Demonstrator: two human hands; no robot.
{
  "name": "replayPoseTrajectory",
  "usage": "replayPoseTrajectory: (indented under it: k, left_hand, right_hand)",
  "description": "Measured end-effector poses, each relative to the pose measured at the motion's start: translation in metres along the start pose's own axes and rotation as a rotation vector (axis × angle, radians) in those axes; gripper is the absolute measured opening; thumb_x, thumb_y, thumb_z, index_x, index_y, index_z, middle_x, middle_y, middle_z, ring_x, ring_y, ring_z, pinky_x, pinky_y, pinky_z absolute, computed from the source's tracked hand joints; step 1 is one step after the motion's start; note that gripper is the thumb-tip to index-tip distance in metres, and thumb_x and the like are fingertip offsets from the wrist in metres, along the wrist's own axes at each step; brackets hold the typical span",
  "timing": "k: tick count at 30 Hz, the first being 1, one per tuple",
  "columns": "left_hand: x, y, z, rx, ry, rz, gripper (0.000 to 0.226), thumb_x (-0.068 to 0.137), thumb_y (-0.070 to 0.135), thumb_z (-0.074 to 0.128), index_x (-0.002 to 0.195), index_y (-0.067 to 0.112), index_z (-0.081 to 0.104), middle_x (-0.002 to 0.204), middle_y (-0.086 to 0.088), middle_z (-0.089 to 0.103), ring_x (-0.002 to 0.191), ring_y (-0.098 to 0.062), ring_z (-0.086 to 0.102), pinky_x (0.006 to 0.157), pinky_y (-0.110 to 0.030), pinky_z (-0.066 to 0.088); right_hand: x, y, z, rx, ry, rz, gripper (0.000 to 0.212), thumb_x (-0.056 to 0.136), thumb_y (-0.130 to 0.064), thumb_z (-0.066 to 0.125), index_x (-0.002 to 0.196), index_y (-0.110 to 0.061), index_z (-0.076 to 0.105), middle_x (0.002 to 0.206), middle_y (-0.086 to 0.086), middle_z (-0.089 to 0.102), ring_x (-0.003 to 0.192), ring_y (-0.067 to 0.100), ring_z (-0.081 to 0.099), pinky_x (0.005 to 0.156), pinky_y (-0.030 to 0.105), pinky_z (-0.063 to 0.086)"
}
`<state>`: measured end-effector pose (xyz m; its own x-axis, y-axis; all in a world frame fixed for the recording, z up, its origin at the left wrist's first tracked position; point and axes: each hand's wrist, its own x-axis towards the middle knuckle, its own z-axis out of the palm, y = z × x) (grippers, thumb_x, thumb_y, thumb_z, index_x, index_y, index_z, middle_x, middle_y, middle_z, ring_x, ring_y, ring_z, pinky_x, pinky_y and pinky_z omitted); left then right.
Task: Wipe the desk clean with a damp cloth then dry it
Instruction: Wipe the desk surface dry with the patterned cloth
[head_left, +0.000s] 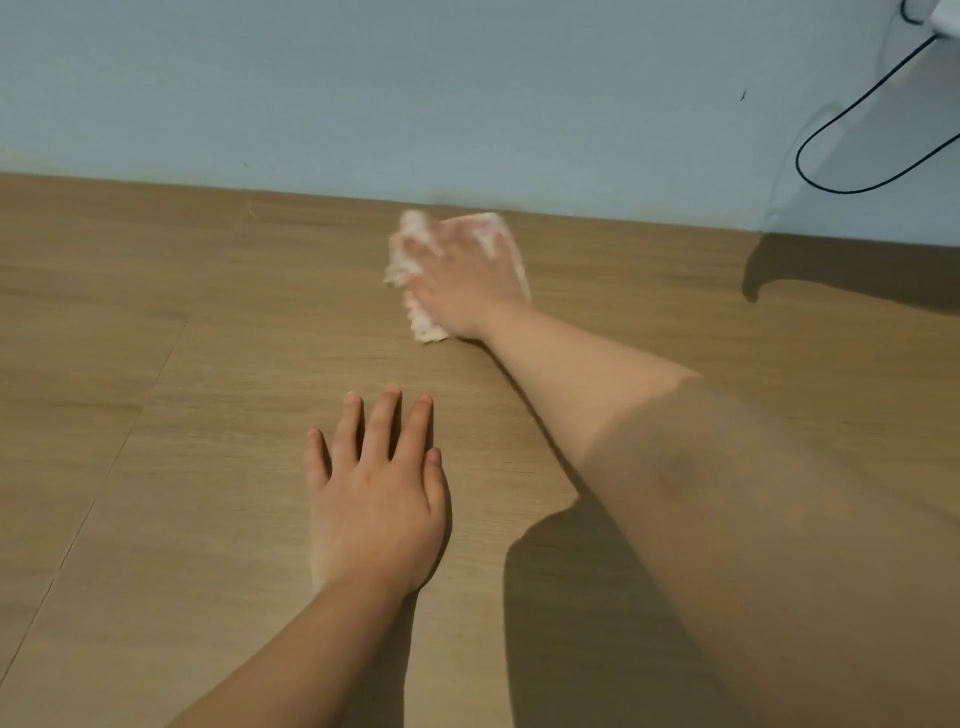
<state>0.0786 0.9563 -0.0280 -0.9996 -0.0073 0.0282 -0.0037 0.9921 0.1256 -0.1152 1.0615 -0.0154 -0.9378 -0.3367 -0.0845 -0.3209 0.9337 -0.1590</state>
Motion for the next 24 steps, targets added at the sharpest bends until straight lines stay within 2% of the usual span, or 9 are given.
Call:
replayPoseTrajectory:
  k: [5,8,10,14,16,18,21,23,24]
  left_hand:
    - [0.000,0.001,0.000,-0.001,-0.022,-0.014,0.056,0.091,0.040,0.017,0.139,0.026,0.040,0.145,-0.003,0.040,0.138,-0.031,0.027,0.110,-0.054,0.019]
    - [0.001,0.001,-0.001,0.005,-0.032,-0.013,0.056,0.090,0.040,0.016,0.139,0.026,0.040,0.145,-0.002,0.040,0.138,-0.030,0.026,0.110,-0.054,0.019]
    - [0.000,0.001,-0.001,-0.004,-0.048,-0.013,0.059,0.090,0.041,0.013,0.141,0.027,0.038,0.147,-0.001,0.037,0.139,-0.030,0.024,0.111,-0.053,0.016]
    - [-0.002,0.003,-0.006,-0.023,-0.067,-0.022,0.066,0.085,0.044,0.003,0.143,0.030,0.033,0.151,0.002,0.029,0.142,-0.026,0.015,0.113,-0.050,0.010]
    - [0.000,0.003,-0.008,-0.026,-0.077,-0.021,0.069,0.083,0.045,-0.001,0.144,0.031,0.028,0.153,0.003,0.023,0.143,-0.025,0.009,0.113,-0.048,0.006]
    - [0.001,0.005,-0.009,-0.010,-0.099,-0.022,0.061,0.089,0.044,0.002,0.146,0.032,0.020,0.155,0.004,0.017,0.143,-0.024,0.004,0.114,-0.047,0.004]
    - [-0.002,0.004,-0.009,0.025,-0.105,-0.012,0.051,0.097,0.039,0.016,0.147,0.031,0.015,0.156,0.003,0.012,0.143,-0.025,0.001,0.114,-0.048,0.003]
    - [-0.003,0.004,-0.010,0.037,-0.093,0.010,0.048,0.097,0.036,0.022,0.145,0.030,0.025,0.154,0.000,0.021,0.142,-0.028,0.010,0.112,-0.050,0.009]
    - [-0.004,0.006,-0.012,0.033,-0.076,0.051,0.046,0.095,0.032,0.027,0.141,0.029,0.035,0.150,-0.004,0.030,0.138,-0.030,0.022,0.109,-0.051,0.017]
  right_hand:
    - [-0.044,0.124,-0.010,0.013,0.070,0.527,0.053,0.096,-0.049,0.015,0.147,-0.034,0.012,0.157,-0.004,0.007,0.143,0.024,0.004,0.110,0.058,0.000]
    - [-0.067,0.129,-0.011,0.095,0.062,0.756,0.056,0.096,-0.051,0.016,0.149,-0.033,0.008,0.158,0.001,-0.001,0.143,0.028,-0.003,0.110,0.061,-0.004]
    - [-0.074,0.092,-0.005,0.086,0.089,0.626,0.056,0.097,-0.048,0.021,0.148,-0.029,0.012,0.157,0.004,0.002,0.143,0.029,0.000,0.109,0.061,-0.003]
    - [-0.121,0.000,0.013,0.019,0.013,0.053,0.052,0.098,-0.049,0.016,0.148,-0.038,0.006,0.157,-0.007,-0.005,0.144,0.019,-0.008,0.112,0.053,-0.009]
    - [-0.149,0.000,0.013,-0.034,-0.016,-0.015,0.051,0.098,-0.050,0.016,0.147,-0.040,0.005,0.157,-0.009,-0.004,0.144,0.016,-0.008,0.113,0.049,-0.009]
    - [-0.171,0.034,0.013,-0.071,0.007,0.142,0.051,0.098,-0.049,0.015,0.147,-0.040,0.006,0.157,-0.008,-0.001,0.144,0.016,-0.004,0.114,0.048,-0.005]
    - [-0.222,0.093,0.007,-0.005,0.030,0.600,0.052,0.096,-0.050,0.011,0.147,-0.040,0.003,0.157,-0.008,-0.004,0.144,0.018,-0.004,0.114,0.050,0.000]
    - [-0.258,0.099,0.005,0.066,0.042,0.797,0.054,0.096,-0.052,0.009,0.147,-0.041,0.000,0.157,-0.007,-0.006,0.144,0.019,-0.007,0.114,0.051,-0.001]
    - [-0.271,0.087,0.008,0.059,0.025,0.817,0.054,0.095,-0.052,0.008,0.147,-0.040,-0.003,0.157,-0.006,-0.009,0.144,0.019,-0.008,0.114,0.052,-0.002]
